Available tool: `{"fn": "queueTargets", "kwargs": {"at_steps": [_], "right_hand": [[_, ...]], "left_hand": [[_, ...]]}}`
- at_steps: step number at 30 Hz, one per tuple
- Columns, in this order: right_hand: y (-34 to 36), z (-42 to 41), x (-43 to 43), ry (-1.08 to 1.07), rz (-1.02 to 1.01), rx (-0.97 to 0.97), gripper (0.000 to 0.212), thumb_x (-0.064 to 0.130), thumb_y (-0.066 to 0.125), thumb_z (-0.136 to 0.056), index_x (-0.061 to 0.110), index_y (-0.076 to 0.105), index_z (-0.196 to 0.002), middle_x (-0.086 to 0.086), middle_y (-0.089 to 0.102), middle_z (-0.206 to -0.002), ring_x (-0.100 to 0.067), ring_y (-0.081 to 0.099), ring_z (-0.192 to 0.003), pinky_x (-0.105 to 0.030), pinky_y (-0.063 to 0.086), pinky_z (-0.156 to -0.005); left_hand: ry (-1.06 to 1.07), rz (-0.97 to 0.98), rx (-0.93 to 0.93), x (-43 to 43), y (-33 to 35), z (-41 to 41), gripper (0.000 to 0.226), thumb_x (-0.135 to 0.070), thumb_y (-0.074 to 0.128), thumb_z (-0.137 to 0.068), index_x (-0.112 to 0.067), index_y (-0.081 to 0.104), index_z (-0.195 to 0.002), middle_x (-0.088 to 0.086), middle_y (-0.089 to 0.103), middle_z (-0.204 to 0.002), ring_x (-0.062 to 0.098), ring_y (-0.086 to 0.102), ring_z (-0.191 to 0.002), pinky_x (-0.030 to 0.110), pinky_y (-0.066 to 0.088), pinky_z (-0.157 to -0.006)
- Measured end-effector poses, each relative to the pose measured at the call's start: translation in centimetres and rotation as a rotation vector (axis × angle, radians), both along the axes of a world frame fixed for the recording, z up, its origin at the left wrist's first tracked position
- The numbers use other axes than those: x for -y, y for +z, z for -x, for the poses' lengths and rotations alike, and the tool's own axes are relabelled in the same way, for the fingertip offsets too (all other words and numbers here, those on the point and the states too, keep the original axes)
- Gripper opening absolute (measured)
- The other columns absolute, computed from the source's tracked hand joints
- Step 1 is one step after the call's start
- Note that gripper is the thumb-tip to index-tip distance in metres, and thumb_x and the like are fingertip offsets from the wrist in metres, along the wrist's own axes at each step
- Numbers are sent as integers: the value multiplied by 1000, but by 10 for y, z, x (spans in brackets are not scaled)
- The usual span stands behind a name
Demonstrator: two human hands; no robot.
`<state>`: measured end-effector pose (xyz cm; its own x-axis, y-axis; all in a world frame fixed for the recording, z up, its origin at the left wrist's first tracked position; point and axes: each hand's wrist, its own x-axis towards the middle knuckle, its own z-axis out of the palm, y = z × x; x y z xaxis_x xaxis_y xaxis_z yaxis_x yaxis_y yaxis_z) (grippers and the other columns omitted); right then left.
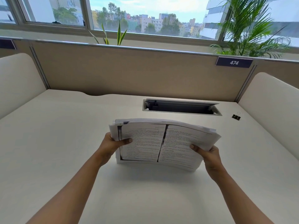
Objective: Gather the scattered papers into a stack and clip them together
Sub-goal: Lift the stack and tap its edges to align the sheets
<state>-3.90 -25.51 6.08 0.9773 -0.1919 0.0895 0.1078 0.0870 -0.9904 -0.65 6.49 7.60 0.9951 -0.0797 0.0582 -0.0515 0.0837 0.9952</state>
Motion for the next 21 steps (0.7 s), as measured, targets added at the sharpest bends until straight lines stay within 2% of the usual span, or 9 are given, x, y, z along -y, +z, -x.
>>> {"fn": "queueTargets", "kwargs": {"at_steps": [4, 8, 9, 10, 12, 14, 16, 19, 21], "right_hand": [[6, 2, -4, -25, 6, 35, 65, 57, 86, -26, 20, 73, -77, 7, 75, -79, -8, 68, -75, -18, 55, -63], [20, 2, -12, -96, -44, 77, 11, 21, 74, -72, 19, 68, -80, 12, 72, -68, -19, 62, -79, -15, 53, -57], [23, 2, -14, -127, -56, 83, 6, 18, 71, -77, 18, 66, -80, 14, 70, -64, -20, 60, -78, -14, 51, -54], [26, 3, -16, -148, -68, 95, 13, 27, 72, -76, 17, 64, -79, 15, 68, -60, -17, 59, -76, -12, 49, -52], [35, 4, -22, -207, -52, 122, 53, 68, 72, -53, 20, 63, -73, 19, 64, -55, -2, 59, -63, -9, 45, -48], [43, 3, -26, -263, -72, 133, 67, 87, 62, -33, 26, 62, -59, 20, 59, -51, 7, 54, -52, -7, 40, -46], [47, 2, -28, -271, -69, 137, 70, 93, 54, -31, 26, 62, -52, 19, 56, -49, 7, 52, -49, -7, 39, -45], [51, 1, -29, -289, -42, 131, 76, 96, 46, -32, 28, 65, -61, 18, 59, -50, 6, 54, -50, -10, 41, -47], [53, 2, -30, -319, -26, 123, 69, 93, 46, -42, 28, 65, -54, 18, 58, -49, 7, 53, -49, -10, 40, -48]], "left_hand": [[57, -11, 17, 3, 4, 0, 33, 3, 70, -73, -29, 72, -81, -13, 74, -79, 21, 62, -92, 29, 49, -76], [173, -10, 88, 7, 13, 1, 24, -1, 68, -76, -24, 69, -81, -16, 72, -69, 13, 63, -79, 20, 50, -66], [201, -3, 105, 9, 15, 1, 22, -2, 68, -76, -23, 68, -81, -15, 72, -67, 10, 63, -75, 16, 51, -62], [226, 10, 118, 10, 17, 2, 20, -2, 67, -77, -21, 67, -80, -14, 71, -66, 8, 63, -72, 12, 50, -58], [269, 28, 152, 15, 23, 3, 17, -3, 64, -80, -19, 65, -76, -11, 68, -66, 10, 59, -70, 9, 47, -53], [292, 44, 181, 19, 27, 4, 11, -10, 65, -82, -18, 62, -74, -16, 64, -59, 11, 54, -68, 6, 44, -50], [301, 78, 187, 21, 32, 5, 21, -36, 70, -72, -18, 60, -73, -20, 62, -53, 4, 55, -63, 6, 42, -49], [357, 62, 188, 24, 37, 6, 70, -79, 63, -38, -15, 54, -67, -19, 58, -47, -4, 54, -49, 4, 38, -45], [375, 64, 177, 25, 39, 7, 84, -90, 55, -27, -14, 48, -61, -18, 55, -42, -6, 52, -44, 3, 35, -43]]}}
